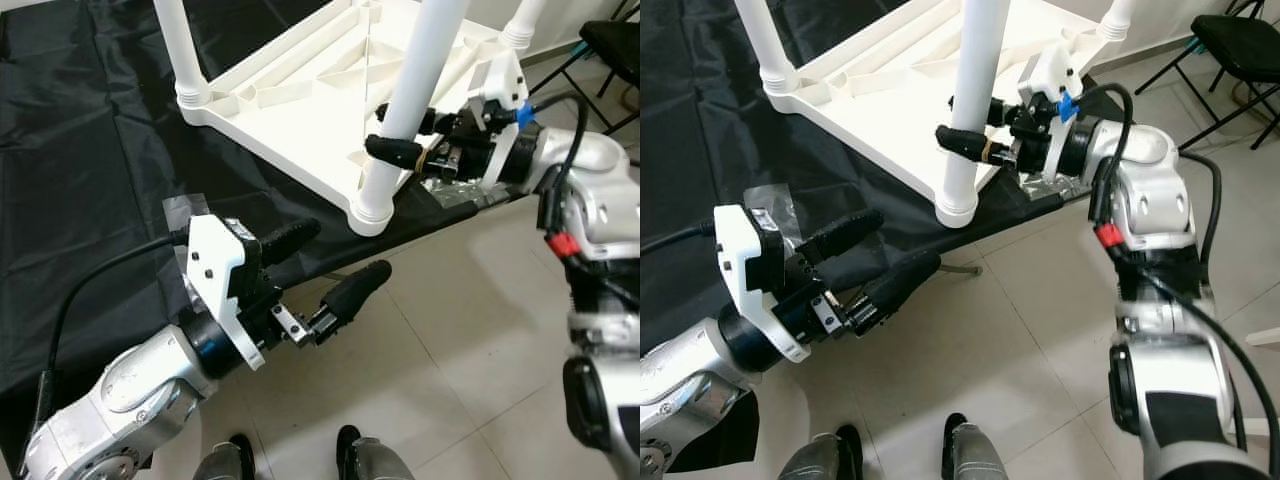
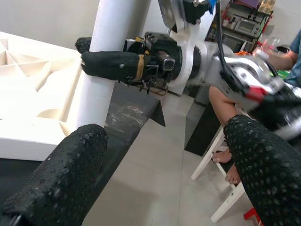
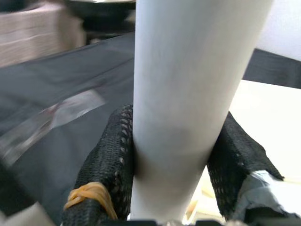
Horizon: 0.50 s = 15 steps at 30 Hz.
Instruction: Building children table
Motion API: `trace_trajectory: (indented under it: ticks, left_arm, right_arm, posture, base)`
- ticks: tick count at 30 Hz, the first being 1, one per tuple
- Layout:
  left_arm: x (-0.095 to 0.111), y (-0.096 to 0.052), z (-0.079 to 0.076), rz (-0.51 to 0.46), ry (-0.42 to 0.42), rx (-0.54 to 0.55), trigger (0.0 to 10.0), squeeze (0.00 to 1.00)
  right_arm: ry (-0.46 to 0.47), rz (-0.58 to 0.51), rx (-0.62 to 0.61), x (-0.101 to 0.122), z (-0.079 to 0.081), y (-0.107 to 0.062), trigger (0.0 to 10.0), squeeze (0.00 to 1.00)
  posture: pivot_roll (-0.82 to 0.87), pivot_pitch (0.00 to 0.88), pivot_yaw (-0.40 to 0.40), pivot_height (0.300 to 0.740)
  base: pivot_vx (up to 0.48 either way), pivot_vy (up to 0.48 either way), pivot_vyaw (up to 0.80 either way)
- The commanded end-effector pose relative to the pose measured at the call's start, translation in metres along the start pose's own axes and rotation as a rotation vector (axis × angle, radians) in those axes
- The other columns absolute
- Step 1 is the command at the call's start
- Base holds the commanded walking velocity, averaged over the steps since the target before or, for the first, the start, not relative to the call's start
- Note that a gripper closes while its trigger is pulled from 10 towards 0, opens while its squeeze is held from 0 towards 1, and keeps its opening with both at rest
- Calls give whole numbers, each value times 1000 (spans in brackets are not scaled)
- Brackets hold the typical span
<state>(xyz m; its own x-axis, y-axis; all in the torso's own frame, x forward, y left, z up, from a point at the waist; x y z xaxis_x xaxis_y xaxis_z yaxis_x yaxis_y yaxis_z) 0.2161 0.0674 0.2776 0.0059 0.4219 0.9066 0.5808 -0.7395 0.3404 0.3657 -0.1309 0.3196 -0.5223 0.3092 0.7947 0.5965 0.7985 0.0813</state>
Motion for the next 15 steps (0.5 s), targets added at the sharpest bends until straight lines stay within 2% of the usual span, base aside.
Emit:
trace_trajectory:
  ticks: [1,2,4,6,7,8,9,10,12,13,15]
  left_arm:
    - [-3,-3,-6,18,-4,-16,10000,0]
    - [-3,-4,-6,20,-5,-13,10000,0]
    - [-3,-4,-6,20,-5,-13,10000,0]
    - [-5,-2,-5,20,-8,-12,10000,0]
    - [-5,-2,-5,20,-8,-12,10000,0]
    - [-5,-1,-5,18,-9,-16,10000,0]
    - [-4,0,-6,17,-11,-22,10000,0]
    - [-4,0,-6,17,-11,-22,10000,0]
    - [-5,0,-4,20,-7,-27,10000,0]
    - [-5,0,-3,22,-3,-28,10000,0]
    - [-5,1,-2,18,-2,-28,10000,0]
  right_arm:
    - [95,198,-54,-45,20,-2,0,0]
    - [159,263,-218,-61,30,1,0,0]
    - [159,263,-218,-61,30,1,0,0]
    - [328,437,-602,-98,56,-5,0,0]
    - [328,437,-602,-98,56,-5,0,0]
    - [387,504,-703,-108,70,-6,0,0]
    - [410,524,-724,-110,76,2,0,0]
    - [410,524,-724,-110,76,2,0,0]
    - [428,528,-729,-111,74,26,0,0]
    - [433,534,-734,-113,73,33,0,0]
    - [430,538,-733,-113,71,39,0,0]
  posture:
    - [34,340,-74,740]
    - [31,336,-70,740]
    - [31,336,-70,740]
    - [37,328,-58,740]
    - [37,328,-58,740]
    - [35,327,-56,740]
    - [28,318,-54,740]
    - [28,318,-54,740]
    - [21,298,-63,740]
    - [21,298,-63,740]
    - [21,297,-62,740]
  base:
    - [0,0,0]
    - [0,0,0]
    - [0,0,0]
    - [0,0,0]
    - [0,0,0]
    - [0,0,0]
    - [0,0,0]
    - [0,0,0]
    - [0,0,0]
    - [0,0,0]
    - [0,0,0]
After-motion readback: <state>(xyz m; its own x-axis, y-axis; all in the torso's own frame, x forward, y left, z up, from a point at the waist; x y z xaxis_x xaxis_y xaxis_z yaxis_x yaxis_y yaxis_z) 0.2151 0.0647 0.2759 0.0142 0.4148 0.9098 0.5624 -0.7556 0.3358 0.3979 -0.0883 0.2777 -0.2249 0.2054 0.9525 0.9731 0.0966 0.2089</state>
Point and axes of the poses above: a point about 5 cm out from each wrist's last joint towards the gripper, its own y axis pointing out of the wrist towards the gripper, its own x axis along the axis of the wrist's last joint, z = x × y, the point moved 4 cm from there along y, pointing out of the wrist towards the gripper, and after that the axes turned 15 degrees about -y, right-handed, at the moved point
